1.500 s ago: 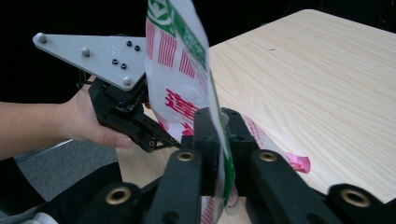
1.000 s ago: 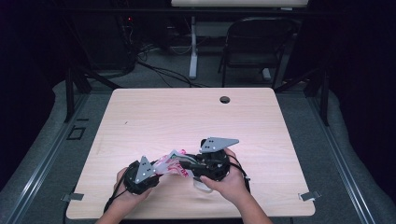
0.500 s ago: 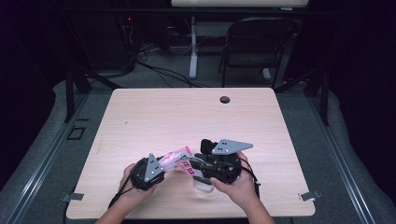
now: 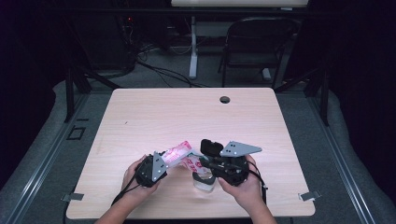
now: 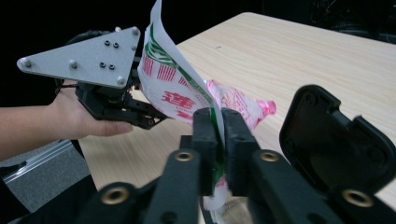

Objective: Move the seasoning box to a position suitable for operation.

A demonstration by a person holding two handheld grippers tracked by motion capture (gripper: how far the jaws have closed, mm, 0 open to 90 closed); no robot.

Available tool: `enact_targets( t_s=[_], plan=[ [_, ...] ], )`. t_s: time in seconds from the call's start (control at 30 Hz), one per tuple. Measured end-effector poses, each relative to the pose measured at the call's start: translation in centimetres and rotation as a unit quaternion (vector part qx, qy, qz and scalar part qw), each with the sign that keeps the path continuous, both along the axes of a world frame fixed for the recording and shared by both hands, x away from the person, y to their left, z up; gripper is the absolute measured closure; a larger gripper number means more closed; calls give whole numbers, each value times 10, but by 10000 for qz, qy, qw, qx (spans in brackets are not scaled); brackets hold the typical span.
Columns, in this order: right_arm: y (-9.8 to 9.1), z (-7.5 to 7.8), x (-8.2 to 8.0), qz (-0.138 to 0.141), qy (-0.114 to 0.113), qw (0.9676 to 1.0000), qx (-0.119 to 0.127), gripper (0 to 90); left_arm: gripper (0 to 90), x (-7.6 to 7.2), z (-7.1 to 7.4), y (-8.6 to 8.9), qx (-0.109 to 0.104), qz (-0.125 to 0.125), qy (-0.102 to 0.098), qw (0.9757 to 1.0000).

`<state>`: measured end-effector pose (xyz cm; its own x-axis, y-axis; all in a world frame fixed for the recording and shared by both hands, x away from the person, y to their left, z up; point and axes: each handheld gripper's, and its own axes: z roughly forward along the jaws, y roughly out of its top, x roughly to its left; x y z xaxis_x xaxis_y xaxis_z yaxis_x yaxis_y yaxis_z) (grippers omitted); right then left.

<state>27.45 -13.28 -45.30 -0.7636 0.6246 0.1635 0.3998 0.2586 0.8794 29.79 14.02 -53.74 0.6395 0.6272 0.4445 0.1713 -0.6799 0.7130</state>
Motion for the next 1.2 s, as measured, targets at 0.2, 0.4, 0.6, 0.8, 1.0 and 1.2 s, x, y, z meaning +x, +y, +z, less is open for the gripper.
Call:
enact_targets(
  t_s=[0.2, 0.4, 0.6, 0.8, 1.0, 1.2],
  plan=[
    [-1, -5, 0, -27, 53, 9999, -113, 900, 631, 0, -1, -4, 201, 86, -228, 9995],
    [-3, -8, 1, -62, 89, 9998, -141, 900, 631, -1, -1, -6, 360, 149, -437, 9983],
    [-4, -12, 2, -61, 136, 9996, -221, 900, 631, -1, -1, -6, 429, 184, -490, 9977],
    [-5, -16, 4, -93, 153, 9993, -326, 900, 633, -2, -1, -6, 470, 233, -577, 9970],
    [-7, -19, 6, -134, 160, 9991, -382, 900, 634, -3, 1, -8, 565, 250, -674, 9958],
    [-9, -22, 8, -159, 189, 9990, -366, 900, 635, -5, 2, -10, 668, 286, -794, 9942]
  ],
)
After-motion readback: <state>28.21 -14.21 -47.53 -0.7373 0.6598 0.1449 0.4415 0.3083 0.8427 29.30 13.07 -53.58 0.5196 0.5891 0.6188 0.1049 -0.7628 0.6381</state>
